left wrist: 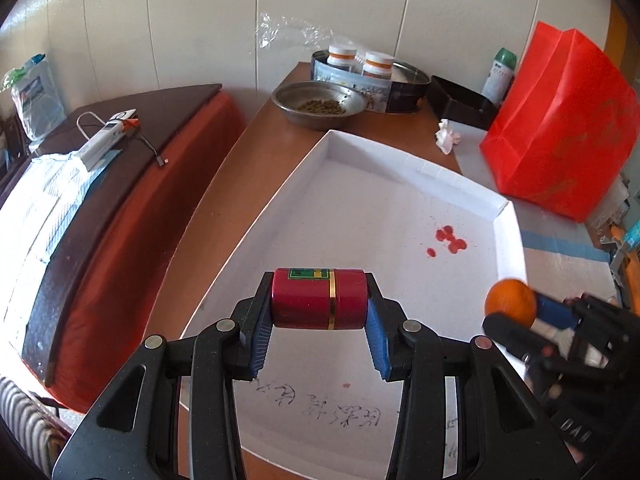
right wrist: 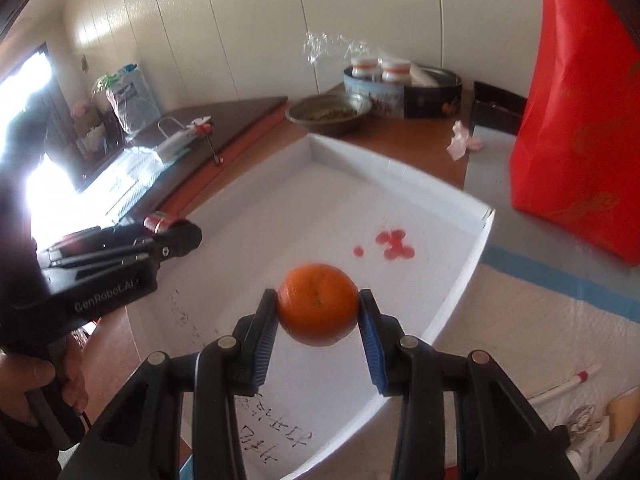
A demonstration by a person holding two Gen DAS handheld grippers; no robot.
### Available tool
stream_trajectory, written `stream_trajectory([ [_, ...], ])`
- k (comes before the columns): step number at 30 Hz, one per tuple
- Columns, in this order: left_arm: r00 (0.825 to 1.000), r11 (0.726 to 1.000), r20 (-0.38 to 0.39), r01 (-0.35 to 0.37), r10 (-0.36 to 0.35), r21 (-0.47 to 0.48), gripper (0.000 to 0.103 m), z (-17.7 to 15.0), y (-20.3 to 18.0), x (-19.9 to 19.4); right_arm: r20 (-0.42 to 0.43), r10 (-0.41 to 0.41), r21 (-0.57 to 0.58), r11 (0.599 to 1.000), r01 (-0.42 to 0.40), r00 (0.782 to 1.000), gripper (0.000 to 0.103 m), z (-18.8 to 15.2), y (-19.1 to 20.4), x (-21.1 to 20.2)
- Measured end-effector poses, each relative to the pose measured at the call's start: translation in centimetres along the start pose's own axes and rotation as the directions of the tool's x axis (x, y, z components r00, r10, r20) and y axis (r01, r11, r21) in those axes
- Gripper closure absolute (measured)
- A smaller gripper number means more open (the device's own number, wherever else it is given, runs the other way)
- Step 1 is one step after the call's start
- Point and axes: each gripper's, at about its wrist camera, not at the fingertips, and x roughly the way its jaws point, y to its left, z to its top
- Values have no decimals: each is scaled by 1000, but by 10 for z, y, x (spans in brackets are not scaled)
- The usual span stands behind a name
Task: Organize rigid objects
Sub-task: 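Carry both items to the white tray and open both tools to release, then grasp the red stick with the left tool while the right tool grasps the tape roll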
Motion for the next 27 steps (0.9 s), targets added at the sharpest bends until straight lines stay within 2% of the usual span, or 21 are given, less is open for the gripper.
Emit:
stream_trajectory([
  [3,1000,999,-2,-32,32,-5,61,0,0,6,-12,-5,-2,1000,5,1000,62,-6,-1,13],
  [4,999,999,-6,-32,32,-13,55,0,0,8,-15,-7,-2,1000,7,1000,62,-7,-1,16],
  [5,1000,999,-7,-27,27,-21,35,1,0,10,-15,-6,-5,1000,6,1000,62,-9,-1,17],
  [7,1000,999,15,-16,17,-29,9,1,1,9,-17,-8,-12,1000,8,1000,59,-11,0,21],
  [8,999,999,28,-18,19,-27,0,0,1,8,-12,0,-13,1000,-1,1000,45,-12,-1,20],
  [9,999,999,35,-21,21,-25,0,1,0,7,-8,2,-11,1000,-2,1000,32,-12,-1,22],
  [10,999,999,34,-24,26,-30,0,1,0,7,1,1,-6,1000,-1,1000,10,-13,-2,21],
  [11,999,999,33,-24,25,-37,0,2,0,7,22,-2,0,1000,2,1000,0,-13,-3,17],
  [20,996,999,86,-6,10,-47,0,2,-9,-14,113,-36,18,999,34,993,0,-11,-9,-8],
  [27,987,999,158,35,-28,-38,0,-2,-19,-50,186,-53,45,998,45,981,0,-9,-15,-46],
])
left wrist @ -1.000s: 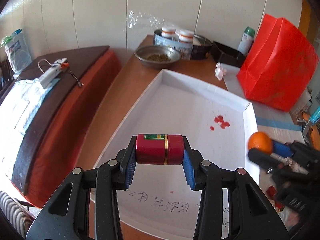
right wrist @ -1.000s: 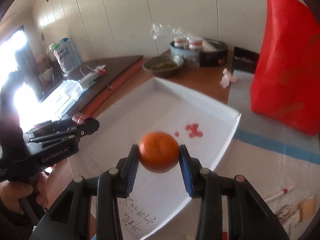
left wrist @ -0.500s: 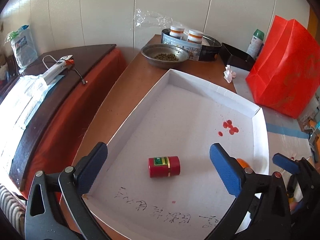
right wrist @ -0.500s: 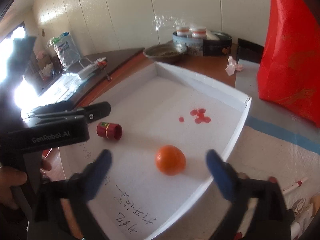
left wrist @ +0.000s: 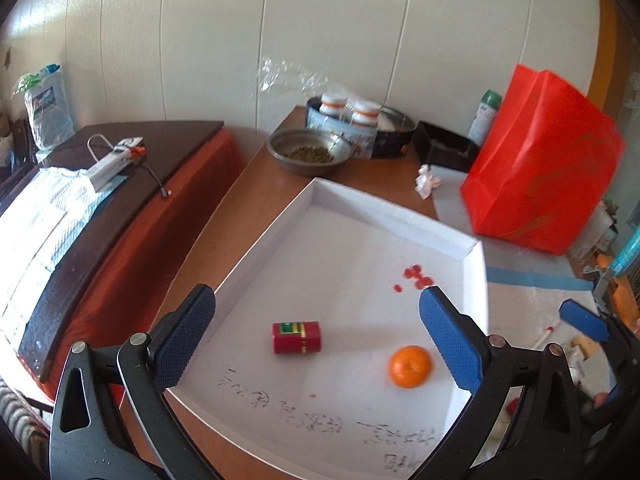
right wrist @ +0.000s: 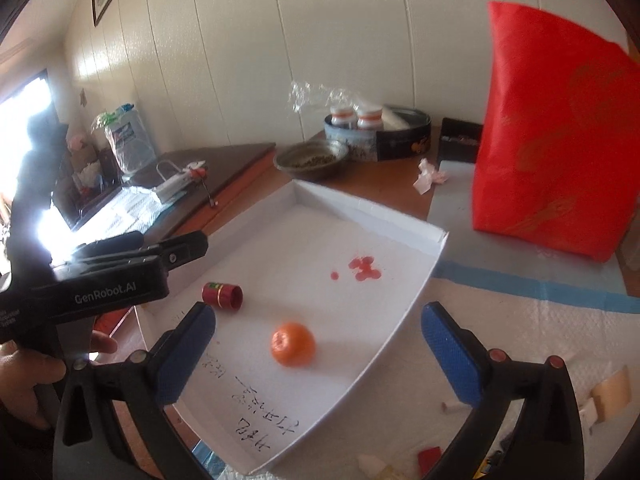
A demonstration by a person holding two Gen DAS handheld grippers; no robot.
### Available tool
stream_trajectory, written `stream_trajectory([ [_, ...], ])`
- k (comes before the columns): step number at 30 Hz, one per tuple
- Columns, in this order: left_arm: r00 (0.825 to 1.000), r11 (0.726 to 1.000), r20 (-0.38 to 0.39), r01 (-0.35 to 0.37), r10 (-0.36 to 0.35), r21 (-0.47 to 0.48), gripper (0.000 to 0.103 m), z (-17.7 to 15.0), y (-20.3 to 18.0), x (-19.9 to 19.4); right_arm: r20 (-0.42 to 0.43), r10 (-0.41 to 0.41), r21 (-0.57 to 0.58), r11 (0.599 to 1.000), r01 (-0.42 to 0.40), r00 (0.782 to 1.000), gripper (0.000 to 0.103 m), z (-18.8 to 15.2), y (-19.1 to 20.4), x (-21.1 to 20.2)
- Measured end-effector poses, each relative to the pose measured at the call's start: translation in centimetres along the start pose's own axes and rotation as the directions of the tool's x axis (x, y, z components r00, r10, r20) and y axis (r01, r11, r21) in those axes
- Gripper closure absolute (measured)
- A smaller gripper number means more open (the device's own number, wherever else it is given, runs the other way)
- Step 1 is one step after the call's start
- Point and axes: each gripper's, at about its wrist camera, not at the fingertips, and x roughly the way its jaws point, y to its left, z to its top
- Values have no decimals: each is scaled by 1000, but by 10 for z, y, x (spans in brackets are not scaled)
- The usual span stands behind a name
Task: Organize rigid objects
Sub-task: 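Grasp the red stick with the left tool while the right tool grasps the tape roll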
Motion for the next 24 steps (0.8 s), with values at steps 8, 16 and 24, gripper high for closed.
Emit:
stream_trajectory([
  [8,997,996,48,55,-59,76,0,-5,-35,-36,177,-83,77,995,71,981,0,6,-32,-65],
  [16,999,993,46,21,-27,119,0,-14,-61,-51,286,-116,230,972,50,951,0,-4,-74,-113],
  [24,998,985,44,41,-49,169,0,-19,-89,-55,298,-173,265,960,92,939,0,-18,-99,-148],
])
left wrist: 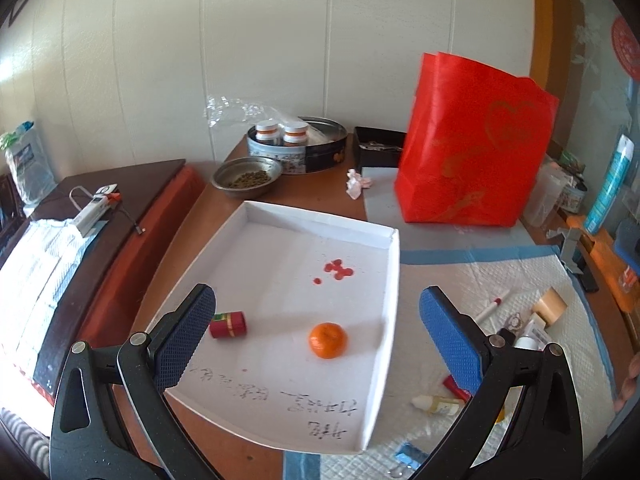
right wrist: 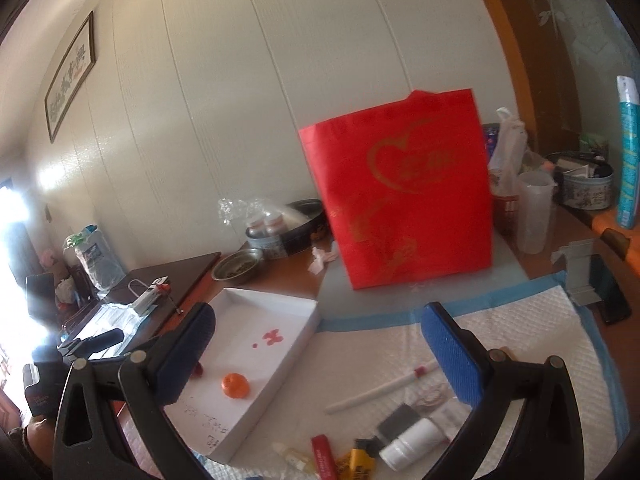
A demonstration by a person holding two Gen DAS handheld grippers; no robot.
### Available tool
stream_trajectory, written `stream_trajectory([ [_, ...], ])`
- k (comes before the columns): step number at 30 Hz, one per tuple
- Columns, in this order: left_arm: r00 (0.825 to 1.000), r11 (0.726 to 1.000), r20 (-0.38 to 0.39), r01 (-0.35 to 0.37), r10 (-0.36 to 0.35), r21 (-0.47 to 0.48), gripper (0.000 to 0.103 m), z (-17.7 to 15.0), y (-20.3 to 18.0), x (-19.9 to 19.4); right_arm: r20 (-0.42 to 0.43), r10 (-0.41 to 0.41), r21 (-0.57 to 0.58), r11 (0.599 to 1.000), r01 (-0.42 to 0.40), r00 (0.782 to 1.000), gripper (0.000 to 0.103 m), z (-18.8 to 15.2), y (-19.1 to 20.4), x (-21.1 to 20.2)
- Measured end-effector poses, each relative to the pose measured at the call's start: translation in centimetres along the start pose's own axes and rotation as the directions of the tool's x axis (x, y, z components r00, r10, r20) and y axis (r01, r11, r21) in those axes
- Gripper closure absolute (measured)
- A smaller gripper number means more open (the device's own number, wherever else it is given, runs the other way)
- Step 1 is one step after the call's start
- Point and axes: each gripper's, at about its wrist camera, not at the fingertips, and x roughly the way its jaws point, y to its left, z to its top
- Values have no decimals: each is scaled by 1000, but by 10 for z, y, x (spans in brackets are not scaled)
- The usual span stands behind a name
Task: Organize rigid objects
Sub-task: 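Grasp the red stick with the left tool while the right tool grasps the tape roll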
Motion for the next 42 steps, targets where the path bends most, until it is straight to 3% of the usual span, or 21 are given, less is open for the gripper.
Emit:
stream_trajectory([
  [7,994,995,-37,99,-98,32,0,-2,-28,12,49,-119,98,989,114,992,0,11,-59,-34],
  [12,982,980,-96,170,-161,103,0,-13,-62,33,19,-237,112,966,233,971,0,6,-95,-37],
  [20,935,929,-238,313,-264,199,4,-44,-124,66,-118,-316,3,948,319,941,0,-35,-143,-9],
  [25,905,891,-279,389,-322,233,8,-61,-136,70,-190,-293,35,952,305,937,2,-48,-167,15],
  [29,889,879,-313,413,-333,239,9,-75,-134,70,-229,-259,18,963,270,939,11,-52,-168,37],
  [38,870,830,-348,460,-350,315,9,-93,-144,74,-321,-189,29,978,209,928,16,-68,-171,77],
  [42,868,824,-387,450,-312,344,9,-101,-153,89,-341,-177,33,979,199,923,16,-72,-174,84],
])
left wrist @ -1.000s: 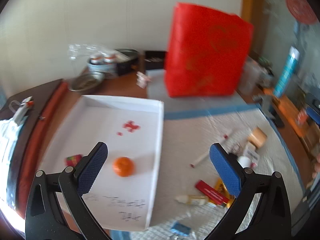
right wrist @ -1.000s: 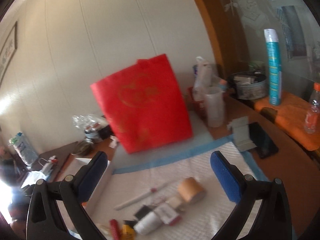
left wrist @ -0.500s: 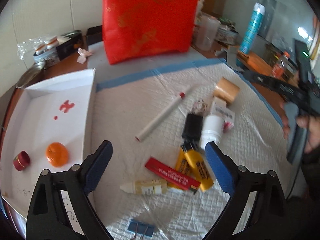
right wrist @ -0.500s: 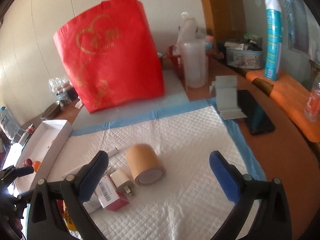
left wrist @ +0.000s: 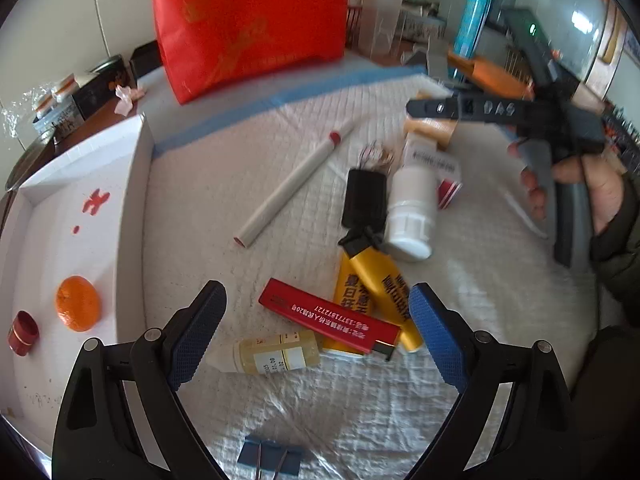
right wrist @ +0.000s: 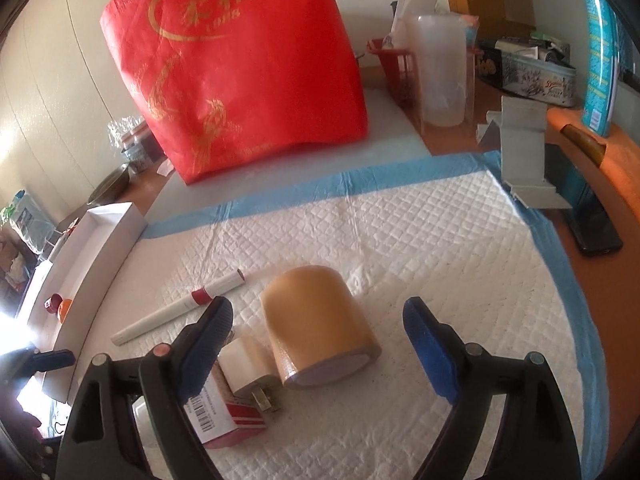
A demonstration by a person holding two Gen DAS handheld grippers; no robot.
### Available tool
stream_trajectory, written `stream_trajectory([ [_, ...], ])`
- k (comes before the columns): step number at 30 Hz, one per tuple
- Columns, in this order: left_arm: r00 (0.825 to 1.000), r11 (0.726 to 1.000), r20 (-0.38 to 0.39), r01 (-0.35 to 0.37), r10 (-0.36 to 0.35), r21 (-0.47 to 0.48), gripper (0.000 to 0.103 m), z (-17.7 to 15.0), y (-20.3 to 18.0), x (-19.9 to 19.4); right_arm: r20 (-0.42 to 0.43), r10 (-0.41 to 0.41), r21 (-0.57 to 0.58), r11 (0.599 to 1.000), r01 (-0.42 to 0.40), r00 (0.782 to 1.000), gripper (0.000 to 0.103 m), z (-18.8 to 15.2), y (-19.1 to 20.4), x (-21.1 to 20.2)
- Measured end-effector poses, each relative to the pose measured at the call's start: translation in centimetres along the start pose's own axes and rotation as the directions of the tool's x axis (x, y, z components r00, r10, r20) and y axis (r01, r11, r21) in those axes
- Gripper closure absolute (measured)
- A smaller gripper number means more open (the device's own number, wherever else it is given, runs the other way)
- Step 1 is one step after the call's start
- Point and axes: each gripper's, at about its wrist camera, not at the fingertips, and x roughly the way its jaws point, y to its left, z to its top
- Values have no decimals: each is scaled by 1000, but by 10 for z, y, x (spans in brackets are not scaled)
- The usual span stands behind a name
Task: Organize rigid objects
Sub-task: 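Grasp the red stick with the left tool while the right tool grasps the tape roll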
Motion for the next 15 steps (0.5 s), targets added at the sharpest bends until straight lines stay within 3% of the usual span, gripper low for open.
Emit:
stream_trajectory([
  [4,1000,999,-17,4,-5,-36,10,-2,6,6,-13,11,6,1000,-11,1000,17,-1,0,4],
  [6,999,998,-14,34,-34,-51,23,-3,10,4,-25,22,7,1000,-22,999,27,-1,0,6],
  [8,997,995,-15,73,-74,-67,53,-4,15,3,-41,28,7,1000,-28,999,38,-2,0,9],
  [10,998,997,-33,50,-53,-67,69,-6,18,3,-49,30,13,999,-30,998,47,-2,-1,11],
  [11,998,996,-41,46,-50,-81,70,-6,22,3,-54,39,20,999,-38,998,53,-3,-2,12],
  [15,997,992,-71,-3,-6,-126,70,-8,28,10,-65,30,28,999,-29,997,53,-4,-4,13],
])
